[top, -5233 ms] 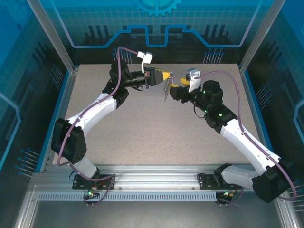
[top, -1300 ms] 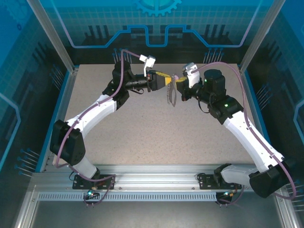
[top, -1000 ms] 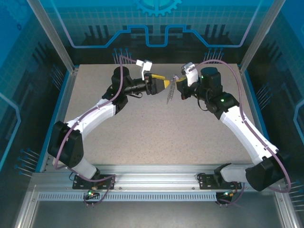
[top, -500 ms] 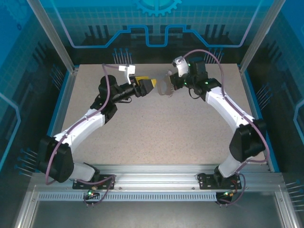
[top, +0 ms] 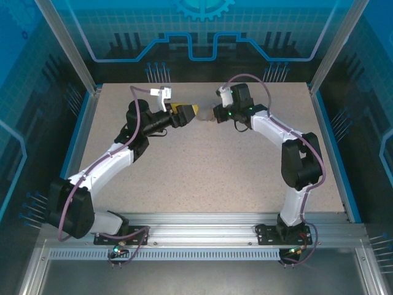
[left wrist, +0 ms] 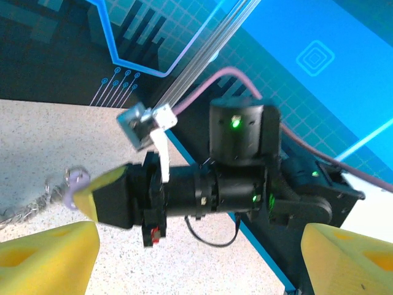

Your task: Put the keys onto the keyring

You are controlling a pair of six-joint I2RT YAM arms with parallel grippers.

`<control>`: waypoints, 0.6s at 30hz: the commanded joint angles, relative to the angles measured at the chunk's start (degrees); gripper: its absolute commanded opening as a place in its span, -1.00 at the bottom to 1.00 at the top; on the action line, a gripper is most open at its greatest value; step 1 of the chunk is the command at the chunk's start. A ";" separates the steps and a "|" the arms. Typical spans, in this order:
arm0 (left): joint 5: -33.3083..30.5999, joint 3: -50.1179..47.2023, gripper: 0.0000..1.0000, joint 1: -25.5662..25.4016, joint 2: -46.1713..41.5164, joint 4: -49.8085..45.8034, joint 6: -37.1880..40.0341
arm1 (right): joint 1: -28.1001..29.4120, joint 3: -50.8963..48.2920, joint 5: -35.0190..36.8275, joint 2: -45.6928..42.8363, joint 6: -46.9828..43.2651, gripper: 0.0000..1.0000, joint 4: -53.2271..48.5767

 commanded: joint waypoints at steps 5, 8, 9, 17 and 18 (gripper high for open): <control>-1.20 -1.75 0.74 0.39 -2.90 -3.36 1.99 | 0.75 -13.02 3.21 -5.15 5.68 -1.00 -1.08; -1.27 -2.62 0.74 0.39 -3.39 -3.74 1.81 | 1.43 -16.61 4.26 -6.31 6.61 -1.00 -2.12; -1.35 -2.85 0.74 0.39 -3.57 -3.94 1.72 | 1.61 -17.66 4.63 -6.60 7.09 -1.00 -2.37; -1.47 -4.18 0.75 0.39 -4.50 -4.93 1.61 | 2.08 -23.18 4.85 -8.07 10.14 -1.00 -2.86; -1.46 -4.11 0.75 0.39 -4.50 -5.17 1.64 | 2.18 -23.88 4.39 -8.26 10.35 -1.00 -2.75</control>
